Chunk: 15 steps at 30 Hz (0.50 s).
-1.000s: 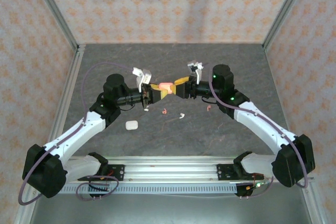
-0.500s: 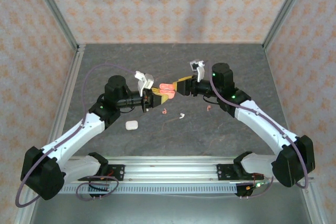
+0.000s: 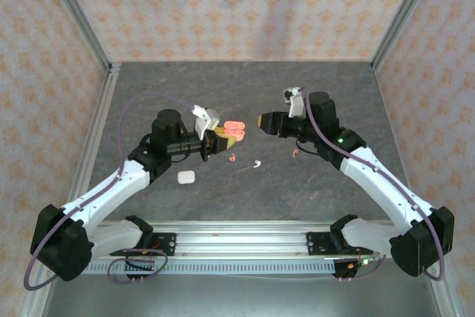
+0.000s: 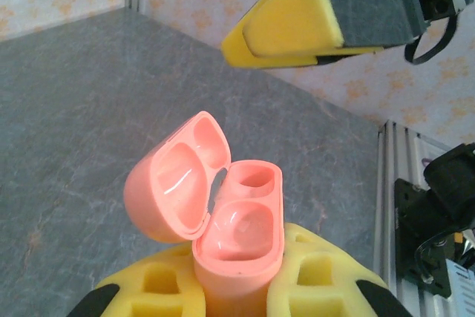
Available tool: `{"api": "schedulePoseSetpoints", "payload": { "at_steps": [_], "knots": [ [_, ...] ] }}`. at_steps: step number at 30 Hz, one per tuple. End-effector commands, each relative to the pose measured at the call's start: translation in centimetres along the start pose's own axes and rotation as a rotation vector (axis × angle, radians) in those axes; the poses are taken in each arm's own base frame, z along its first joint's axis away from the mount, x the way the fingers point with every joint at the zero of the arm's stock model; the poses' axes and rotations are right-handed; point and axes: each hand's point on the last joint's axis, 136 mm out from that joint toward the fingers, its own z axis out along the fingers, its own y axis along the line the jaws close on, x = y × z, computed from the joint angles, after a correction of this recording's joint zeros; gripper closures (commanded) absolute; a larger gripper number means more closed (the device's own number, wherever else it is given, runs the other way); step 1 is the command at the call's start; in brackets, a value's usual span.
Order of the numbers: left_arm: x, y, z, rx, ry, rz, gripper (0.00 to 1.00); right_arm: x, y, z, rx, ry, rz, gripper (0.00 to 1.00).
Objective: Insert wireless bluetooth earbuds into charging case
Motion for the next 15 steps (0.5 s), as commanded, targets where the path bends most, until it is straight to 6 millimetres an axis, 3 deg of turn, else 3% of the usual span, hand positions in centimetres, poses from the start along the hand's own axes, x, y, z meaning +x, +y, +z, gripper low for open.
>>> {"api": "schedulePoseSetpoints", "payload": {
  "at_steps": [1,3,7,11,15],
  "knots": [
    [0.8,0.6,-0.5,-0.046,0.026,0.015,1.00,0.4,-4.8,-0.2,0.244,-0.022,0.124,0.53],
    [1.3,0.5,-0.9,-0.061,0.048,0.010,1.00,1.2,-6.8,0.5,0.315,-0.027,0.209,0.55],
    [2.0,0.5,-2.1,-0.106,0.074,0.024,1.00,4.2,-8.4,3.7,0.341,0.050,0.362,0.60],
    [2.2,0.4,-3.7,-0.162,0.068,0.058,1.00,7.6,-7.8,7.6,0.357,0.181,0.382,0.61],
    [1.7,0.1,-4.9,-0.200,0.038,0.070,1.00,10.2,-5.7,11.5,0.316,0.261,0.388,0.65]
  ]
}}
